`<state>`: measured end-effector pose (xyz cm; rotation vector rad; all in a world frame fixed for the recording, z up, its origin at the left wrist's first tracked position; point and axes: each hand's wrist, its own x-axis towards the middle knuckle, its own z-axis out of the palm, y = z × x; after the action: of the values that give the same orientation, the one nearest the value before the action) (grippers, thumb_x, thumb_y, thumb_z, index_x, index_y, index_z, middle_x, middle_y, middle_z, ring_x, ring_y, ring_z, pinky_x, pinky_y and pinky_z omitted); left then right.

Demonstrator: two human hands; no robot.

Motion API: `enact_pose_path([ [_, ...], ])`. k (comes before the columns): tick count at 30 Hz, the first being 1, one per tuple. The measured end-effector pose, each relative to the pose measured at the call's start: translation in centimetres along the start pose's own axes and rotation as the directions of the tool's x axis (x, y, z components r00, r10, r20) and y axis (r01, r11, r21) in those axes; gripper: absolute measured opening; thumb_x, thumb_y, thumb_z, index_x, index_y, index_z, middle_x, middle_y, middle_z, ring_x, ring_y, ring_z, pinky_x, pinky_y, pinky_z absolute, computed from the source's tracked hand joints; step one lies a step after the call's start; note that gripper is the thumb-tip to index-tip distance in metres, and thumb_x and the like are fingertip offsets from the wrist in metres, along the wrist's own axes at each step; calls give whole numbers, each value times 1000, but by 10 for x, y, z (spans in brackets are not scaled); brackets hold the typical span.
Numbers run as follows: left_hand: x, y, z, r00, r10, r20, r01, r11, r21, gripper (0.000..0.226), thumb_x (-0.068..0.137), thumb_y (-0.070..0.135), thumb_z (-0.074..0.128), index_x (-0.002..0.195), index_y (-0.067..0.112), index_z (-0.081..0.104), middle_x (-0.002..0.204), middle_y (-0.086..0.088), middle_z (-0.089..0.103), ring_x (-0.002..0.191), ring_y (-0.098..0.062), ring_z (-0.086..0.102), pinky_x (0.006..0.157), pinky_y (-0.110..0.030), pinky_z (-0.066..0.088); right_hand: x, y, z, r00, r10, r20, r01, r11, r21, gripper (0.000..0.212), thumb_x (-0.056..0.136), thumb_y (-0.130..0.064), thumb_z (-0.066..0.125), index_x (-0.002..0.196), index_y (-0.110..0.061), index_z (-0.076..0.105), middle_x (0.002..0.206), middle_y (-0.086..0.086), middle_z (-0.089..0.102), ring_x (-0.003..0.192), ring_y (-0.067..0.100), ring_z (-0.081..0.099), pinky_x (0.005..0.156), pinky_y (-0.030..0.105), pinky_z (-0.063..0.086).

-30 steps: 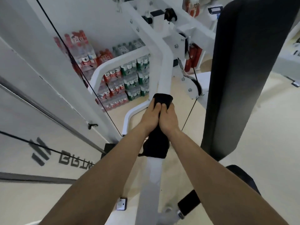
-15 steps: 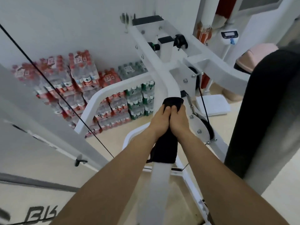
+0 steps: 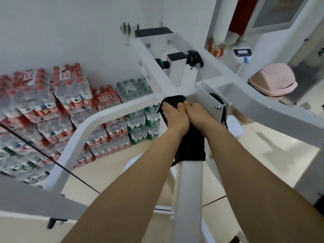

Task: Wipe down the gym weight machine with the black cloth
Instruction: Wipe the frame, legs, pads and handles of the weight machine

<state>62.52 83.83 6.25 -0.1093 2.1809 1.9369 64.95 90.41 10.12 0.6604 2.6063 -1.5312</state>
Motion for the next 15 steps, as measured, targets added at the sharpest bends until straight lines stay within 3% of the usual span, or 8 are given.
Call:
enact_pose_path([
  [3, 17, -1, -3, 1000, 20, -21, -21, 1000, -20, 75, 104, 40, 38, 158, 13, -7, 165, -15, 10, 151, -32, 16, 123, -47, 17, 12, -6, 1, 1000, 0, -6, -1, 996, -88, 52, 107, -41, 32, 132, -4, 59, 135, 17, 60, 127, 32, 54, 107, 36, 40],
  [7, 2, 7, -7, 999, 32, 8, -32, 999, -3, 72, 105, 33, 37, 158, 11, -6, 166, -14, 5, 152, -30, 11, 123, -44, 13, -4, -1, 2, 999, -36, -33, 32, 995, -95, 47, 108, -36, 31, 129, -7, 60, 133, 16, 60, 123, 29, 53, 93, 31, 36],
  [11, -36, -11, -12, 988, 29, 152, -33, 999, 27, 71, 106, 34, 35, 158, 14, -10, 167, -11, 3, 153, -27, 10, 124, -43, 12, -44, 29, 8, 983, -144, -112, 149, 988, 37, 32, 107, -27, 35, 132, -28, 54, 125, -4, 63, 116, 14, 57, 91, 25, 38],
  [13, -42, -21, -15, 977, 18, 214, -25, 999, 33, 72, 106, 35, 36, 158, 19, -11, 167, -12, 7, 153, -28, 12, 123, -44, 14, -63, 36, 9, 967, -225, -120, 237, 967, 94, 41, 106, -19, 35, 139, -41, 45, 121, -21, 58, 111, -3, 54, 91, 8, 35],
  [15, -39, -21, -16, 976, 12, 217, -19, 999, 28, 72, 106, 35, 35, 158, 22, -12, 167, -11, 7, 153, -28, 12, 124, -45, 14, -61, 34, 8, 953, -286, -96, 292, 954, 65, 46, 106, -16, 35, 146, -36, 42, 131, -18, 54, 120, -2, 50, 100, 10, 33],
])
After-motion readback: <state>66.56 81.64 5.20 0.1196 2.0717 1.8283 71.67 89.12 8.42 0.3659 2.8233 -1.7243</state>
